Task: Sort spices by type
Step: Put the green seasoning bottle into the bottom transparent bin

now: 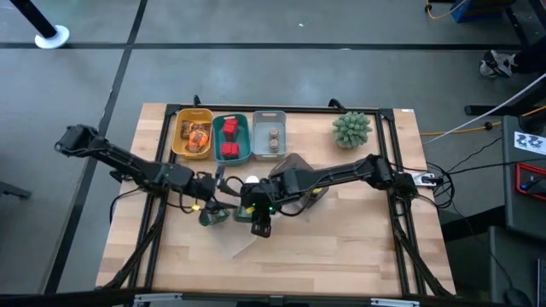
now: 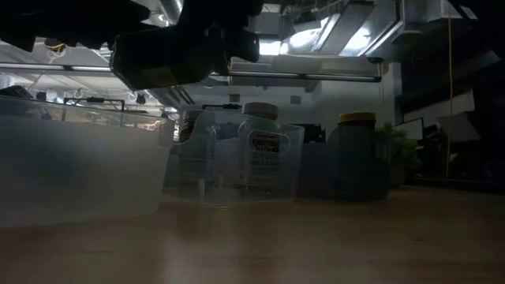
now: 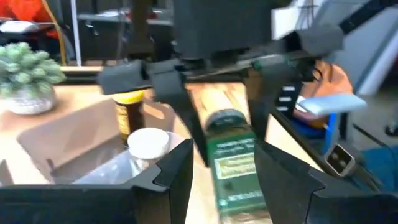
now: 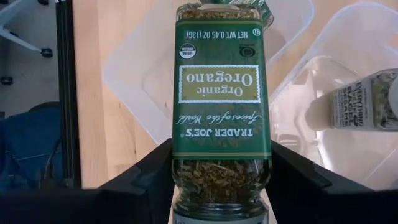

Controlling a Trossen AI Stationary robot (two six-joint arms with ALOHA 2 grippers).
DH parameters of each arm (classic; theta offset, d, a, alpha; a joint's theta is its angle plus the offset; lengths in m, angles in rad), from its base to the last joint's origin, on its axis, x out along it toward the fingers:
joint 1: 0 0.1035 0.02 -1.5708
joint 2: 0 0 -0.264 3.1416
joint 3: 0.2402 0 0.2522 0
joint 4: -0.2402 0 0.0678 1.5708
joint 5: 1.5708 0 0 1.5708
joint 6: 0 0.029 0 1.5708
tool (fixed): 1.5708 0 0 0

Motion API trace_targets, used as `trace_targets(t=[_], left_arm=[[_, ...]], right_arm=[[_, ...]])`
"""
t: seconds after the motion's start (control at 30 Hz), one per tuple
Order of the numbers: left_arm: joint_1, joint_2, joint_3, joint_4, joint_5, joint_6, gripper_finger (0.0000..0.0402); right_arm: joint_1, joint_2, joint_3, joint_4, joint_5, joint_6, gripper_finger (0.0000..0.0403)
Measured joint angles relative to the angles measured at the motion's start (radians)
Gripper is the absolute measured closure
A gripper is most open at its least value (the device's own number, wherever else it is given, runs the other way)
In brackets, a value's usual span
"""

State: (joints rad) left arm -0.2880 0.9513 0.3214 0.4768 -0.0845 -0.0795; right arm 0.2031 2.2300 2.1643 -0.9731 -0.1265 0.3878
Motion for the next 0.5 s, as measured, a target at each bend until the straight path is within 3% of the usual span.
trace_targets(t=[0.2,0.5], left_arm=[[-0.043,-0.001,0.000,-0.086,0.000,0.005,0.0247],[-0.087,0.001,0.000,-0.199,0.002,-0.002,0.0247]], right_arm=[[0.000,0.019,0.001,0.012,-0.024,0.000,0.0189],[-0.001,0.036,0.000,0.031,-0.023,-0.001,0.0199]])
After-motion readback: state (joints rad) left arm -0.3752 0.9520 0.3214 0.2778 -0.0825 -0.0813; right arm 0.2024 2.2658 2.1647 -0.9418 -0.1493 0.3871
